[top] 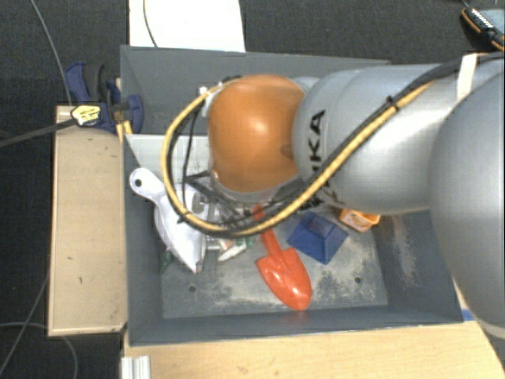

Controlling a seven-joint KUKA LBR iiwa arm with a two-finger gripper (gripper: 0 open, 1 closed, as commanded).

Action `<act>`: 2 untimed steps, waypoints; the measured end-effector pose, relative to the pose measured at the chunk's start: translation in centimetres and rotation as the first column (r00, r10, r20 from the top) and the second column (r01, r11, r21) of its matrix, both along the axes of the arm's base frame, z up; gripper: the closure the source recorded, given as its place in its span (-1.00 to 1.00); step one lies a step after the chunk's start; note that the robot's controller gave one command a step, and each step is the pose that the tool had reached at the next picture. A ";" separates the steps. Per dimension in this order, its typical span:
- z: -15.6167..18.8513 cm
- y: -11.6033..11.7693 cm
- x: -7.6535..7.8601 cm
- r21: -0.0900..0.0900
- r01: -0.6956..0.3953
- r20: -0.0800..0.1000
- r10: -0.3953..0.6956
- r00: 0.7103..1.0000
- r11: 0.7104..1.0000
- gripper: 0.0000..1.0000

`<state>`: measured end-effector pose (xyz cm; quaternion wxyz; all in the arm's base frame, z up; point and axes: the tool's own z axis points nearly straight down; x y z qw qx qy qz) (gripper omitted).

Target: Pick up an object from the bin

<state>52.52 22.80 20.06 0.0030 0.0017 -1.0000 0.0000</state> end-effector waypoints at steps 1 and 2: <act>0.5 -0.2 0.2 0.002 0.006 0.008 -0.006 1.000 1.000 -1.00; -9.2 -5.1 3.9 0.001 -0.317 0.009 0.317 0.948 0.948 -1.00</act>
Offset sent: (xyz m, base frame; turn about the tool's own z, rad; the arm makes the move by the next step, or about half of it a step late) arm 0.0516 -0.0709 -0.1306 -0.4428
